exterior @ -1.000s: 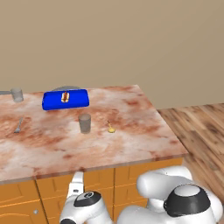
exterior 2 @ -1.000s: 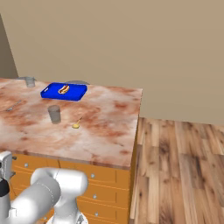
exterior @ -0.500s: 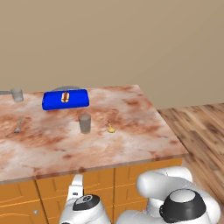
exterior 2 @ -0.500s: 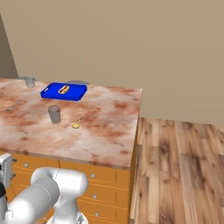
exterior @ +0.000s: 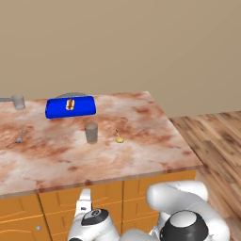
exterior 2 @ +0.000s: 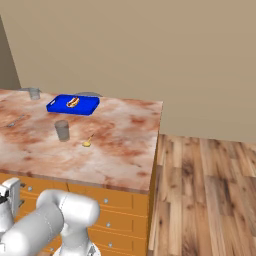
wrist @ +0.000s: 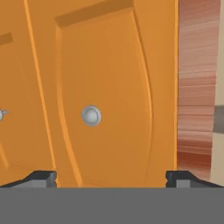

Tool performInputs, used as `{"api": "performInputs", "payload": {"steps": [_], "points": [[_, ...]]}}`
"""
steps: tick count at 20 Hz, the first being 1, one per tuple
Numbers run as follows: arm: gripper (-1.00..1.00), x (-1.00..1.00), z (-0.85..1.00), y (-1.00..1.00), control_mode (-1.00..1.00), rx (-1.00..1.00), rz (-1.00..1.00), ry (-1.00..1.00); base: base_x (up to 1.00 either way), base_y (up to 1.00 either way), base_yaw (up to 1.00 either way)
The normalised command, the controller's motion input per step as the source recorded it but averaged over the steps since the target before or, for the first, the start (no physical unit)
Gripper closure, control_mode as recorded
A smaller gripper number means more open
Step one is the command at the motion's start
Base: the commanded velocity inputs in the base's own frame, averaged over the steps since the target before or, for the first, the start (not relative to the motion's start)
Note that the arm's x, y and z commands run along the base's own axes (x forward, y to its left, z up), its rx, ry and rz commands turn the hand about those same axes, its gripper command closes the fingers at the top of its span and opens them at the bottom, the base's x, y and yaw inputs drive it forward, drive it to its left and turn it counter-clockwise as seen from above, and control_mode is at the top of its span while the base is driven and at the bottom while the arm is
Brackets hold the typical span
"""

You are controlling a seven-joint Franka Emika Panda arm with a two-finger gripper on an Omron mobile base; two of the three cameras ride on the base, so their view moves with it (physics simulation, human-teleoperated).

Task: Take the tongs from the drawer on the left and place them on the dining counter next to the tray containing the hot dog.

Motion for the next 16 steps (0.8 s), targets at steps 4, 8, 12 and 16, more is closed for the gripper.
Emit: {"api": "performInputs", "payload": {"steps": [4,8,12,16], "points": [[-1.0,0.22,-0.29,0.0,-1.0,-0.02,0.0,0.0,0.0,0.0,0.0],[-1.0,0.21,-0.24,0.0,-1.0,0.0,0.0,0.0,0.0,0.0,0.0],[-1.0,0.19,-0.26,0.09,-1.0,-0.01,0.0,0.0,0.0,0.0,0.0],[-1.0,0.1,-0.25,0.23,-1.0,-0.03,0.0,0.0,0.0,0.0,0.0]]}}
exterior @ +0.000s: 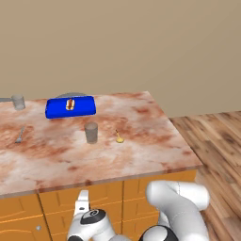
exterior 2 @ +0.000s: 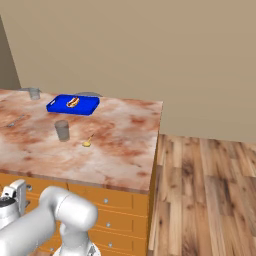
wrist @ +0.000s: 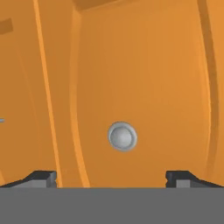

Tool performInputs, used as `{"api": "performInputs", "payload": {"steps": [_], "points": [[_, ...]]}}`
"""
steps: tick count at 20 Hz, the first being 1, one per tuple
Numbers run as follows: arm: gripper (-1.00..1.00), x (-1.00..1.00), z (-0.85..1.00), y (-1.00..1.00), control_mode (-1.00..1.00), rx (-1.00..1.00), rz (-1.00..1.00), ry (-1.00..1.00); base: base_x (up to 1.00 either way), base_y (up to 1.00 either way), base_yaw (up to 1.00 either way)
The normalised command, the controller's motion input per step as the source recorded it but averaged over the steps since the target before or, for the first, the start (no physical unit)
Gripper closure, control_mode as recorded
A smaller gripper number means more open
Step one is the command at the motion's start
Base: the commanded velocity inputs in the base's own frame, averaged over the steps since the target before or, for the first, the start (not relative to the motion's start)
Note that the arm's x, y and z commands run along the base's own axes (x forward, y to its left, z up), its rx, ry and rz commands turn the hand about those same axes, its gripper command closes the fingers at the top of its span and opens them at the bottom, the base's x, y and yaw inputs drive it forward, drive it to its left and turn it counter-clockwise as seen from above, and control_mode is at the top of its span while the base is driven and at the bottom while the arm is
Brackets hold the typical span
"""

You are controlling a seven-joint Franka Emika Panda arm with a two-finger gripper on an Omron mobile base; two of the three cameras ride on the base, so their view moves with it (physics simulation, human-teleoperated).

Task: Take the tongs from the drawer on the left and place them on the dining counter next to the tray containing the hot dog.

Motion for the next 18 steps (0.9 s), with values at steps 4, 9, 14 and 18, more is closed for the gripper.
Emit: {"api": "performInputs", "payload": {"steps": [4,9,14,18], "points": [[-1.0,0.11,-0.24,0.38,-1.0,-0.04,0.0,0.0,0.0,0.0,0.0],[-1.0,0.13,-0.12,0.13,-1.0,0.0,0.0,0.0,0.0,0.0,0.0],[-1.0,0.18,-0.14,0.01,-1.0,0.0,0.0,0.0,0.0,0.0,0.0],[-1.0,0.24,-0.22,0.01,-1.0,0.0,0.0,-0.03,0.0,0.0,0.0]]}}
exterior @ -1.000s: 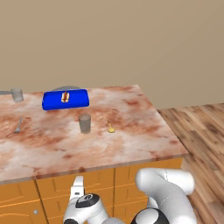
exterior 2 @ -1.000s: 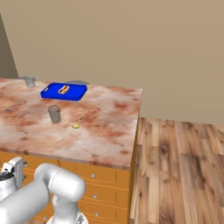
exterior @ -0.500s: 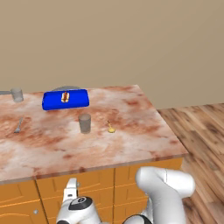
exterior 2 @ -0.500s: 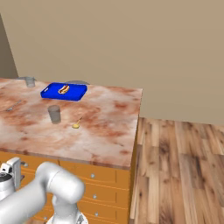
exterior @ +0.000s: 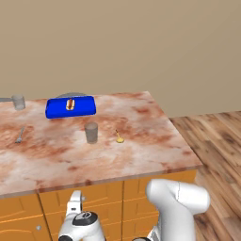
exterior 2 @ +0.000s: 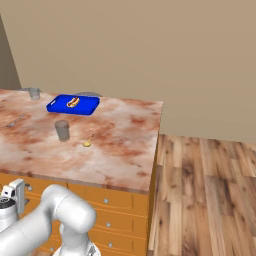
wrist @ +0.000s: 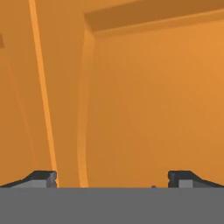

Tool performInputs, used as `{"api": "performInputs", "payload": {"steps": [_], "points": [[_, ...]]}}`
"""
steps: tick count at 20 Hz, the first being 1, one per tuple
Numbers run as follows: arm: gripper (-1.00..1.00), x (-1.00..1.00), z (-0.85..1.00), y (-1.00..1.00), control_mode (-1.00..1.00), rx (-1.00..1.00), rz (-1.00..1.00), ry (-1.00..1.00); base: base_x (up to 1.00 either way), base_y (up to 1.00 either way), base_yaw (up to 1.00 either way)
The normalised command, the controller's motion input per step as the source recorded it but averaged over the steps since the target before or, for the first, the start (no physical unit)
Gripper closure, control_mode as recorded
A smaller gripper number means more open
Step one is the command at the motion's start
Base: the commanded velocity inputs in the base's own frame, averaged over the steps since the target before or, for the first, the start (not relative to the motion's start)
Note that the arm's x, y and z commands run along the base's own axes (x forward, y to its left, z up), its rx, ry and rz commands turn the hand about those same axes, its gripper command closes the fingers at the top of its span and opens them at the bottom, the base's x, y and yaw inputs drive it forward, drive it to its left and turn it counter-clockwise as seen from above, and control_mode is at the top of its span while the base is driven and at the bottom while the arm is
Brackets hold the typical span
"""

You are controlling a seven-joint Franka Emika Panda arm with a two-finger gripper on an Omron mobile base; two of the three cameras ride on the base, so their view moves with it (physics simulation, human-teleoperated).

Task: Take the tongs from the drawer on the left and place them on the dining counter next to the tray containing the hot dog.

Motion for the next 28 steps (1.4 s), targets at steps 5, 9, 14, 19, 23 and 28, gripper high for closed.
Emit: {"api": "performInputs", "payload": {"steps": [5,9,14,19,23,28], "points": [[-1.0,0.27,-0.23,0.02,-1.0,0.0,0.0,0.0,0.0,0.0,0.0],[-1.0,0.21,-0.21,0.01,-1.0,0.0,0.0,0.0,0.0,0.0,0.0],[-1.0,0.1,-0.26,0.0,-1.0,-0.01,0.0,-0.05,0.0,0.0,0.0],[-1.0,0.0,-0.29,-0.01,-1.0,-0.05,0.0,-0.17,0.0,0.0,0.0],[-1.0,0.0,-0.07,0.0,-1.0,-0.01,0.0,-0.16,0.0,0.0,0.0],[-1.0,0.0,-0.01,0.0,-1.0,0.0,0.0,-0.12,0.0,0.0,0.0]]}}
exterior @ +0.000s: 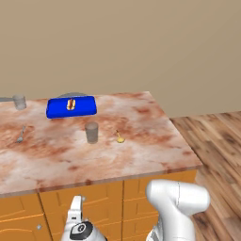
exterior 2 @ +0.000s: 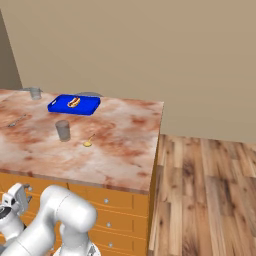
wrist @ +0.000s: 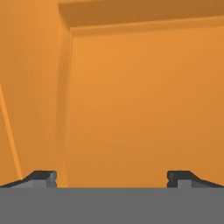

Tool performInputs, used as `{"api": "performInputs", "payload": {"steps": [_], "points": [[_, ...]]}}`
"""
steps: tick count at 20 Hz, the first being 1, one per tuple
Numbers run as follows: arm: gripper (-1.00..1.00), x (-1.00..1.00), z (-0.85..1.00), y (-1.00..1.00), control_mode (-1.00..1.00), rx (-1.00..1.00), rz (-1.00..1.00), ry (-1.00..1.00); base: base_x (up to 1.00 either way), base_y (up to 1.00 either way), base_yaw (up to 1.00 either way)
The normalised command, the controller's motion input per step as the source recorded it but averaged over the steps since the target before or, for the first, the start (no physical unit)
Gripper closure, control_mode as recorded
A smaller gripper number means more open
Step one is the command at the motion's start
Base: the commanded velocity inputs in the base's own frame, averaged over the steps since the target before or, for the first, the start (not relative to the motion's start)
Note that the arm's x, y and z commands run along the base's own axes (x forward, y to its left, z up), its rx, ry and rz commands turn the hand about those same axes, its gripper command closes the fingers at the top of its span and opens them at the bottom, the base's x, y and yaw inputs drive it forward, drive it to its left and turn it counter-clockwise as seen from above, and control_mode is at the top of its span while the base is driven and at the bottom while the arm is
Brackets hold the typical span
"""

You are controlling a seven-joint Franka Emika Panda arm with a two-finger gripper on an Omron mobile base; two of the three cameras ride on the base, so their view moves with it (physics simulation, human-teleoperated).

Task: Take the tongs from the drawer on the left and place them on the dining counter next to the tray containing the hot dog.

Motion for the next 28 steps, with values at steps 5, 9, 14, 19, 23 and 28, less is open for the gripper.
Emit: {"api": "performInputs", "payload": {"steps": [5,9,14,19,23,28], "points": [[-1.0,0.0,0.0,0.0,-1.0,0.0,0.0,-0.09,0.0,0.0,0.0],[-1.0,0.0,0.0,0.0,-1.0,0.0,0.0,-0.05,0.0,0.0,0.0],[1.0,0.0,0.0,0.0,-1.0,0.0,0.0,-0.01,0.0,0.0,0.0],[1.0,0.0,0.0,0.0,-1.0,0.0,0.0,0.0,0.0,0.0,0.0],[1.0,0.0,0.0,0.0,-1.0,0.0,0.0,0.0,0.0,0.0,0.0],[1.0,0.0,0.0,-0.12,-1.0,0.0,0.0,0.0,0.0,0.0,0.0]]}}
